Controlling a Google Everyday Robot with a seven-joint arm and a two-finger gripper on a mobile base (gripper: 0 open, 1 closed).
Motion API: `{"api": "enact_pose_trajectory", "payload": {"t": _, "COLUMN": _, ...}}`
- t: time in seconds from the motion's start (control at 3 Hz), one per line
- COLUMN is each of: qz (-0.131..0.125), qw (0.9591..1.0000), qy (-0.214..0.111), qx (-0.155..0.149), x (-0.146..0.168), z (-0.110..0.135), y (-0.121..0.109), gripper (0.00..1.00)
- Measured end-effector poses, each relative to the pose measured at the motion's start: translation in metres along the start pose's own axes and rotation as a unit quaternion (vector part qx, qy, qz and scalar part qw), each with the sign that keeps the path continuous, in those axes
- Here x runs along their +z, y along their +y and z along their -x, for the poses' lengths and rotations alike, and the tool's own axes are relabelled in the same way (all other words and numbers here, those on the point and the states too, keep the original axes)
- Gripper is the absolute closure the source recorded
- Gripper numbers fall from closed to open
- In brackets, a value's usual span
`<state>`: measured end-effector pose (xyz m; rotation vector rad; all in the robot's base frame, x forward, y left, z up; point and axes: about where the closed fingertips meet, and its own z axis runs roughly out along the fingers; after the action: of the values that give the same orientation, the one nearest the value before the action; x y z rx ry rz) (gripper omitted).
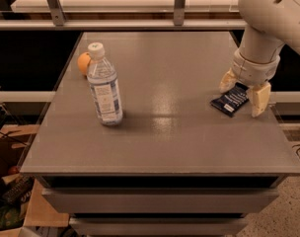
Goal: Move rxbar blueberry near blue plastic bottle
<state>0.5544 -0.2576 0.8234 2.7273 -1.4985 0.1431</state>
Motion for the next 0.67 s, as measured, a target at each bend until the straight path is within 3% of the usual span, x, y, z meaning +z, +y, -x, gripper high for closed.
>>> {"api": "enact_pose_trajectory", "payload": {"t": 0.33, "qz": 0.000, "qw": 1.0000, "qy": 0.000, "qx": 0.000, "x": -0.0090, "z": -0.0008, "y": -0.0004, "gripper": 1.00}}
{"api": "enact_pose_trajectory", "payload": {"t": 0.67, "qz": 0.000, "qw": 1.0000, "qy": 0.000, "qx": 0.000, "x": -0.0122, "z": -0.0010, "y": -0.0006, "gripper": 1.00}}
